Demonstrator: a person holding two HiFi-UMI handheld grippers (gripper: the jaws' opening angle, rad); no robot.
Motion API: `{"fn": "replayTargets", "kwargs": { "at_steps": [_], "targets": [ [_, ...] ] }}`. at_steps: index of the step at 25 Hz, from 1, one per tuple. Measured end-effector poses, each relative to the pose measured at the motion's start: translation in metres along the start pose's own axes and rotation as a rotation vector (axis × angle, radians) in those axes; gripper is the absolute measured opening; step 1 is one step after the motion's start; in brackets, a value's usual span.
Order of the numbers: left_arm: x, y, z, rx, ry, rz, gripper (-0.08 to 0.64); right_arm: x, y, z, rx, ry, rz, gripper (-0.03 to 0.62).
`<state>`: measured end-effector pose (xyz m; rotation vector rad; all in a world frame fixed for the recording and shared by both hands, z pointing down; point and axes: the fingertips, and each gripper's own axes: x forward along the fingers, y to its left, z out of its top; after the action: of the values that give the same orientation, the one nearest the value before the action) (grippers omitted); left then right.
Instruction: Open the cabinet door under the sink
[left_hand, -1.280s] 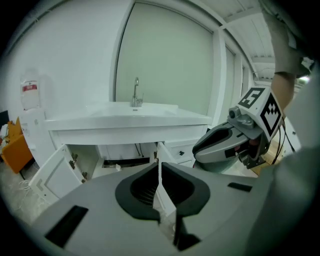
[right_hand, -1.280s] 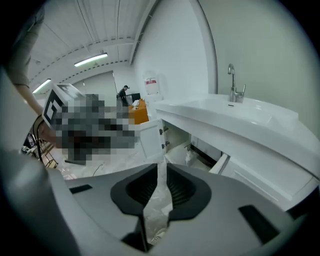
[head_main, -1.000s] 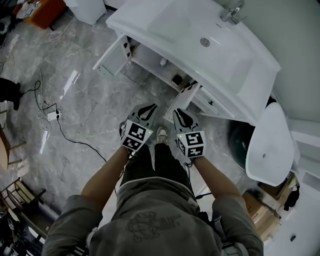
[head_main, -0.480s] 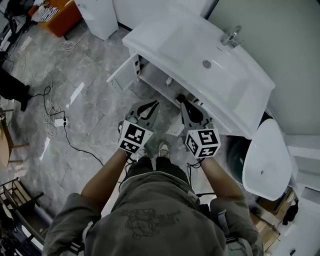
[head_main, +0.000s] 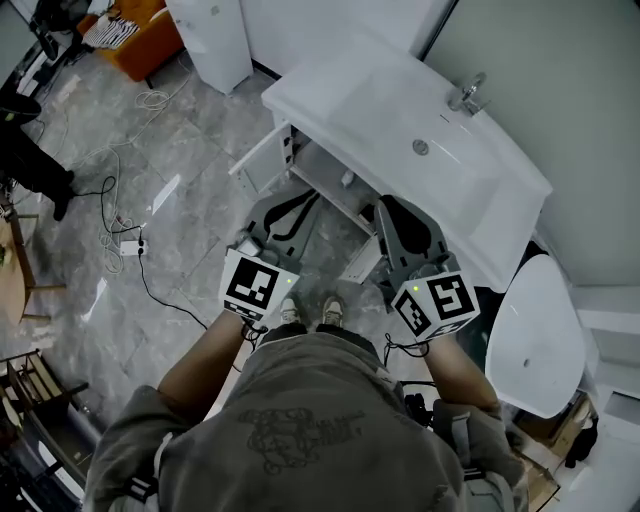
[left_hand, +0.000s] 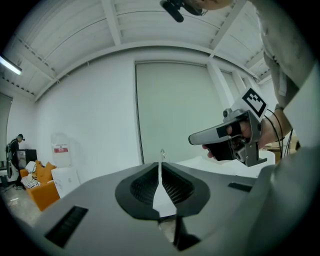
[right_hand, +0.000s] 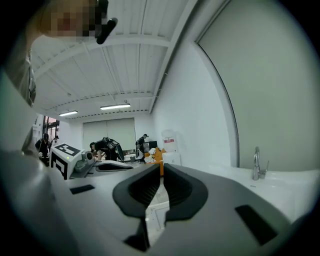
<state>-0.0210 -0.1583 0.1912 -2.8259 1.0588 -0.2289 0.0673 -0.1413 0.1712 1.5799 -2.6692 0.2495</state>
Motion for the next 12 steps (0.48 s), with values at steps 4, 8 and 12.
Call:
{"fn": "replayTargets", "kwargs": {
  "at_steps": [4,8,12],
  "targets": [
    [-0.016,0.006,0.039,-0.006,-0.065,0.021,0.031,-0.010,0.015,0.038,-0.055,-0.068,0.031,0.041],
    [-0.037,0.010,0.067,0.004,-0.121,0.064,0.031,-0.024,0.022,0.067,-0.036,-0.134,0.056,0.040],
    [-0.045,0.003,0.070,0.091,-0.097,0.070,0.031,-0.037,0.024,0.083,-0.088,-0.185,0.053,0.040]
  ]
}}
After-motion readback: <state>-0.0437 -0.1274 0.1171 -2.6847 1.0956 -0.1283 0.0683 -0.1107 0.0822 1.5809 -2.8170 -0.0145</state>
